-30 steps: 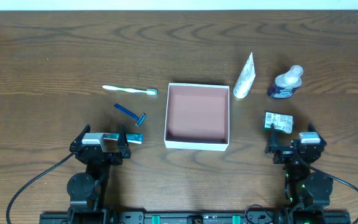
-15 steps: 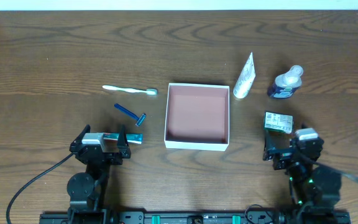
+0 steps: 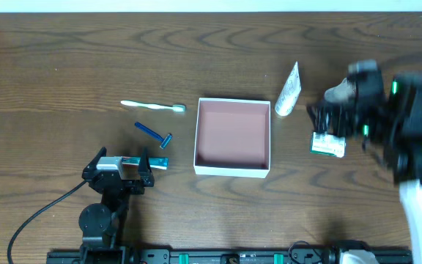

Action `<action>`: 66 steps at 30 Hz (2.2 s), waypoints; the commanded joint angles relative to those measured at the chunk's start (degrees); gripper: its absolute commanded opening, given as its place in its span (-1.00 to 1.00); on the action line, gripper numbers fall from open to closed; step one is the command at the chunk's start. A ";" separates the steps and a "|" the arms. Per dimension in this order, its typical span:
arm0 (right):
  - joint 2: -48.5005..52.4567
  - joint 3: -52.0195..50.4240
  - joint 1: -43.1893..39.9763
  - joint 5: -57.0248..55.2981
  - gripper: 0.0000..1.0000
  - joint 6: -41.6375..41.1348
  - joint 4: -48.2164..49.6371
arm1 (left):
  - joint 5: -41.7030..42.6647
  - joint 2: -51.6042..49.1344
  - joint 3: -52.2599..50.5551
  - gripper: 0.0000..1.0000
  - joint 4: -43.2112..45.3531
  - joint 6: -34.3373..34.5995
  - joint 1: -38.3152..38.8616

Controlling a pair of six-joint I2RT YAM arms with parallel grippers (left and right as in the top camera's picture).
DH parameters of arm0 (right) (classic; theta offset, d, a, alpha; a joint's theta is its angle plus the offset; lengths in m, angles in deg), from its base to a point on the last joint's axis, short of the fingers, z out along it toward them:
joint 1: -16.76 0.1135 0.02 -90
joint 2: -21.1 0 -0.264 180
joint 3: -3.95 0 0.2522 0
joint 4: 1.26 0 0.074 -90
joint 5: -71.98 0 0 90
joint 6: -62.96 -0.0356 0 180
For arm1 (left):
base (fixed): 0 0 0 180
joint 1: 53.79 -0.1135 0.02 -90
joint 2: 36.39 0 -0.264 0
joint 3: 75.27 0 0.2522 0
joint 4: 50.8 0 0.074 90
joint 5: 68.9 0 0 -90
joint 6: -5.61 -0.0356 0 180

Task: Pack container
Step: 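Move right gripper to the white bamboo-print tube and grasp it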

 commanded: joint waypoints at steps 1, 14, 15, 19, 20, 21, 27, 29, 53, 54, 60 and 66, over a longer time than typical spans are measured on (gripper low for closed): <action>7.02 8.20 0.85 15.89 0.98 0.13 0.37 | 1.03 0.04 -0.94 0.96 -1.97 -0.33 -0.07; 24.90 12.79 13.92 -16.26 0.98 1.25 1.57 | 1.03 0.04 -0.94 0.96 -1.97 -0.33 -0.07; 25.73 12.79 14.45 -17.57 0.98 0.68 1.77 | 1.03 0.04 -0.94 0.96 -1.97 -0.33 -0.07; 28.04 12.79 14.51 -18.38 0.98 -1.33 3.06 | 1.03 0.04 -0.94 0.96 -1.97 -0.33 -0.07; 28.28 12.79 14.29 -18.38 0.99 -1.53 3.26 | 1.03 0.04 -0.94 0.96 -1.97 -0.33 -0.07; 28.30 12.79 14.14 -18.49 0.98 -1.97 3.48 | 1.03 0.04 -0.94 0.96 -1.97 -0.33 -0.07; 28.26 13.49 13.97 -18.49 0.98 -2.08 4.57 | 1.03 0.04 -0.94 0.96 -1.97 -0.33 -0.07; 28.26 14.19 13.99 -18.23 0.98 -2.08 4.46 | 1.03 0.04 -0.94 0.96 -1.97 -0.33 -0.07; 31.67 24.28 13.90 -23.85 0.64 -2.82 -7.50 | 1.03 0.04 -0.94 0.96 -1.97 -0.33 -0.07; 32.20 24.28 13.92 -24.39 0.61 -3.87 -7.78 | 1.03 0.04 -0.94 0.96 -1.97 -0.33 -0.07; 34.58 24.09 13.90 -24.74 0.44 -8.22 -8.87 | 1.03 0.04 -0.94 0.96 -1.97 -0.33 -0.07; 37.51 24.02 13.90 -24.98 0.27 -10.97 -9.62 | 1.03 0.04 -0.94 0.96 -1.97 -0.33 -0.07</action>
